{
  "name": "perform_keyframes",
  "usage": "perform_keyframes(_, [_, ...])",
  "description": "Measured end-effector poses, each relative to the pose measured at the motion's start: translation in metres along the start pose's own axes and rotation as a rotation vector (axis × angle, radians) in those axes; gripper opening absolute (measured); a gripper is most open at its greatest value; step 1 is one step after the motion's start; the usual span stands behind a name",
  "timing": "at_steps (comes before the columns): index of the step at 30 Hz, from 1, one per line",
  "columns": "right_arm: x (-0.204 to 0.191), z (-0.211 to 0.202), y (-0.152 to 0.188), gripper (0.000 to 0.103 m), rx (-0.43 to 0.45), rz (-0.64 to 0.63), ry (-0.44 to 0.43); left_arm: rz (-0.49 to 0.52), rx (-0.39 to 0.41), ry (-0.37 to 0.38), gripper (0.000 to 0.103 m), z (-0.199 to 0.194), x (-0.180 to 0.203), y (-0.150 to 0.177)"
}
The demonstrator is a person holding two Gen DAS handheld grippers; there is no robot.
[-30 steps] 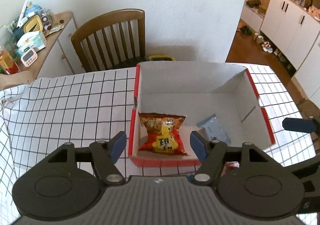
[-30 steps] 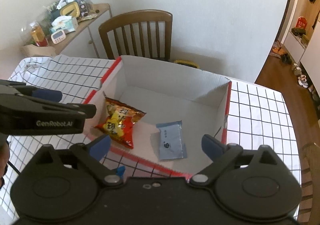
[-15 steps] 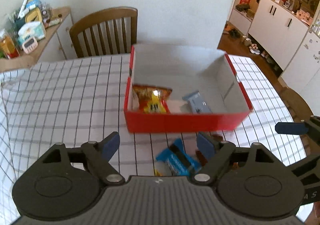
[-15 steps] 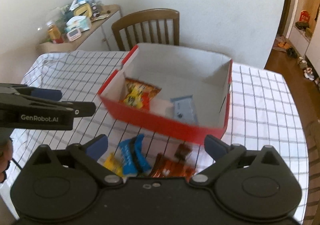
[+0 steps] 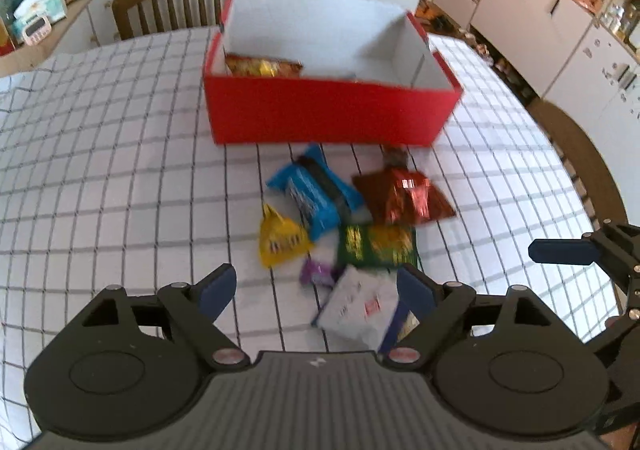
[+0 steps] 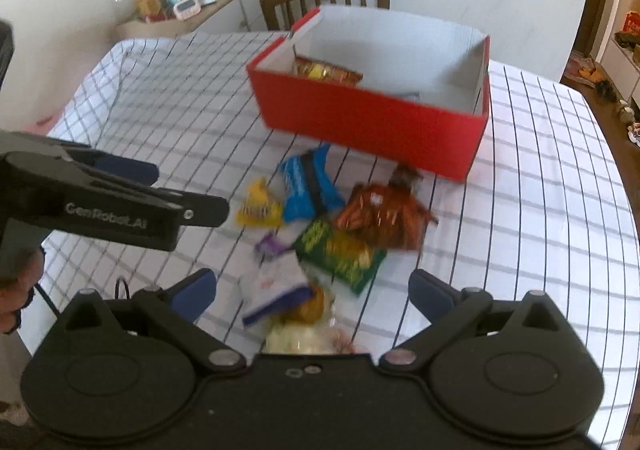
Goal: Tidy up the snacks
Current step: 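Grasp the white pack with left tool while right grasps cream bun bag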
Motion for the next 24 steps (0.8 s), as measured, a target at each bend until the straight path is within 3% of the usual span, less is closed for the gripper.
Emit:
perform_keyframes(5, [0.000,0.010,0.035,0.097,-0.039,-0.040,0.030,-0.001,-0.044,-0.007,0.088,0.015,0.008,0.023])
perform_keyframes(12, [0.002,0.025,0.058,0.094,-0.101,-0.015,0.029,-0.113,-0.111,0.014,0.088,0.039,0.002,0.026])
perform_keyframes(17, [0.003,0.034,0.060,0.086,-0.125,-0.015,0.021,-0.267,-0.198,0.093,0.088,0.063,0.002,0.024])
perform_keyframes(24, [-0.001,0.041,0.065,0.078,-0.155,-0.056,0.003,-0.523,-0.280,0.140,0.087,0.090,-0.009,0.033])
Point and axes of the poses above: each gripper's, at about its wrist camera, not at the fingertips, and z roughly the way its jaws point, x to its right, y to its underside, the point moved 10 cm from there along z, roughly the way its jaws point, and after that the axes turned 13 degrees about z, right-handed, at the moved point
